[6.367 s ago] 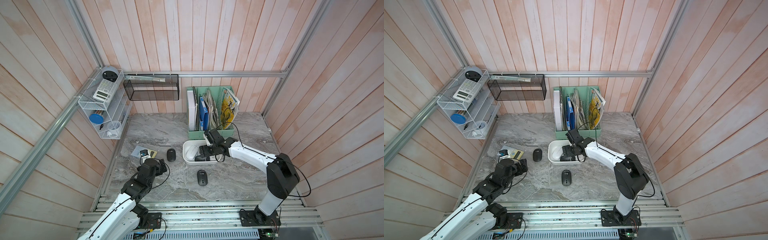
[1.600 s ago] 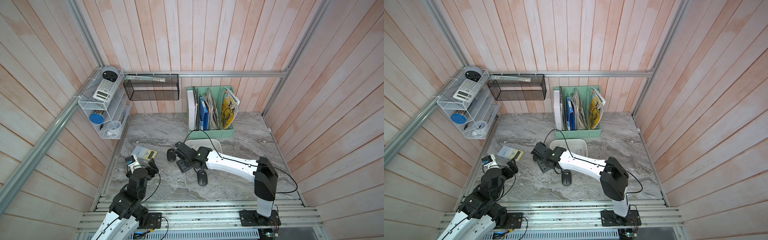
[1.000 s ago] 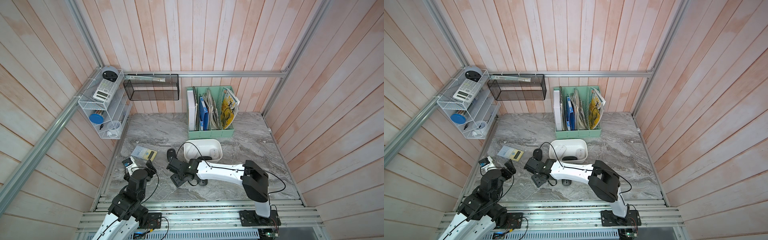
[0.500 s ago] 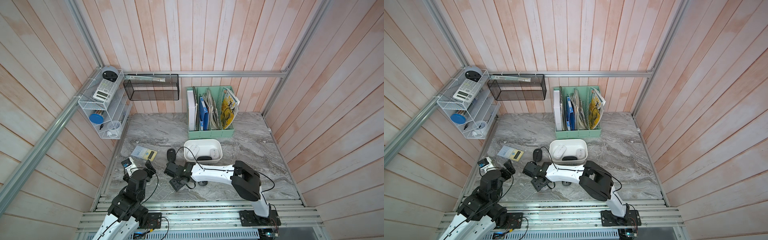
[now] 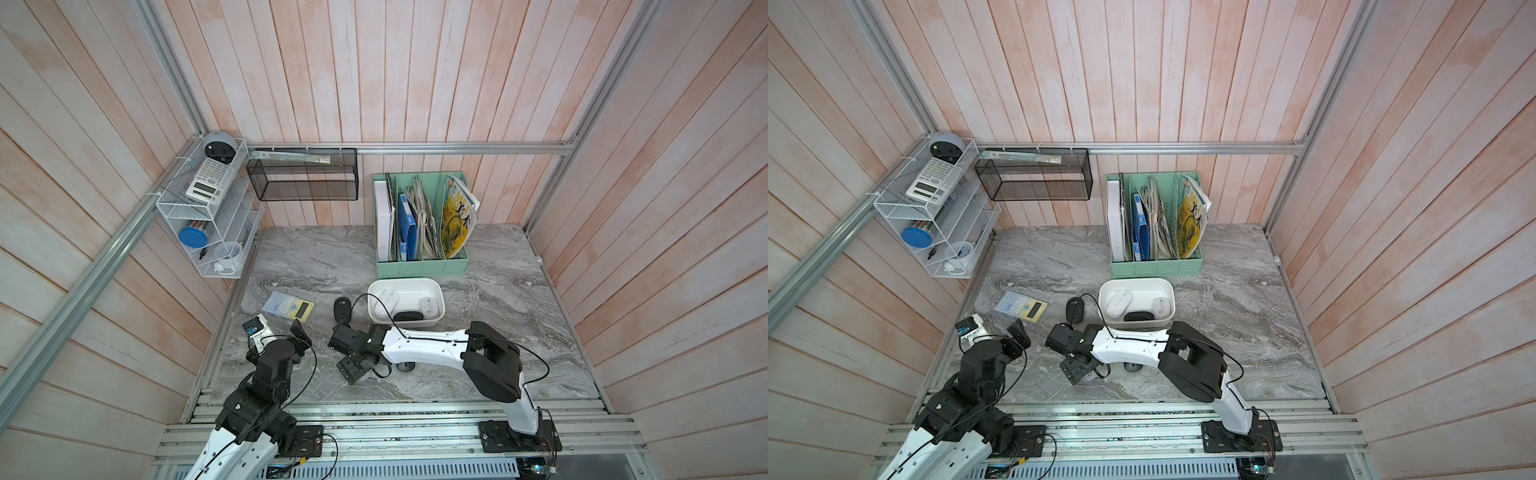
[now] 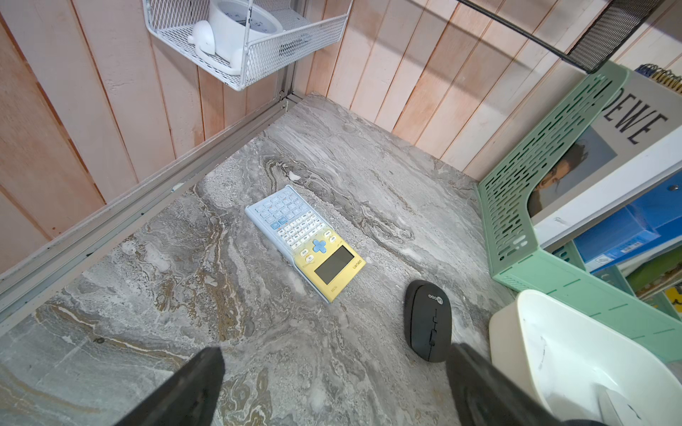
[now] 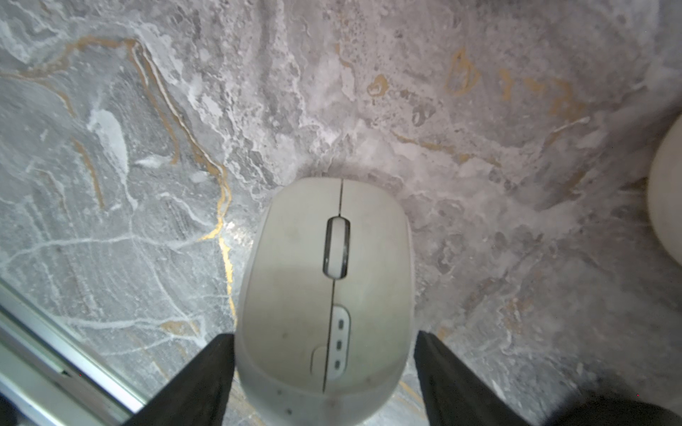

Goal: Take out the mouse from the storage box
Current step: Place the mouse at the center of the board, then adjust the mouse in the storage box.

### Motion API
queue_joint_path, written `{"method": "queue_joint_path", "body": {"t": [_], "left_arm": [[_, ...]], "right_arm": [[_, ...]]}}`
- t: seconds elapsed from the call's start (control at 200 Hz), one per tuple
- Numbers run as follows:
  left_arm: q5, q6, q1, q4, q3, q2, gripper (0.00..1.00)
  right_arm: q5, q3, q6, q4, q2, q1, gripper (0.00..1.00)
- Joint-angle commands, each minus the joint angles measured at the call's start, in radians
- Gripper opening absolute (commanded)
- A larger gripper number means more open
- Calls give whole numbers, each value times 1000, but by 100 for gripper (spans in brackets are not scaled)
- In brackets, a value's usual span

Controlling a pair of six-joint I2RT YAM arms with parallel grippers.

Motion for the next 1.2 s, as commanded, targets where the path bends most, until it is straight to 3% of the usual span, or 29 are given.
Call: {"method": "queue_joint_path", "body": {"t": [0.0, 0.215, 0.335, 0.42, 0.58, 0.64, 0.75, 0.91, 1.195], "left_arm": [[-5, 2, 4, 10, -16, 1, 100], [43, 28, 4, 66, -32, 36, 100], [99, 53, 4, 113, -34, 88, 100], [120, 54, 4, 126, 2, 181, 100], [355, 77, -2, 189, 123, 441, 100], [397, 98, -42, 198, 180, 544, 100], [347, 171, -191, 171, 306, 728, 100], [375, 242, -337, 101, 497, 962, 99], [475, 338, -382, -71, 779, 1225, 89]], "right_arm": [[34, 13, -19, -29, -84, -2, 85], [123, -89, -42, -55, -280, -46, 86], [256, -213, -27, -43, -442, -96, 86], [289, -325, -32, -24, -566, -162, 87], [285, -557, -55, 71, -785, -326, 87], [277, -645, -71, 130, -864, -373, 88], [238, -752, -77, 182, -972, -455, 90], [219, -863, -85, 229, -1064, -534, 90], [204, -1002, -61, 344, -1141, -583, 90]]}}
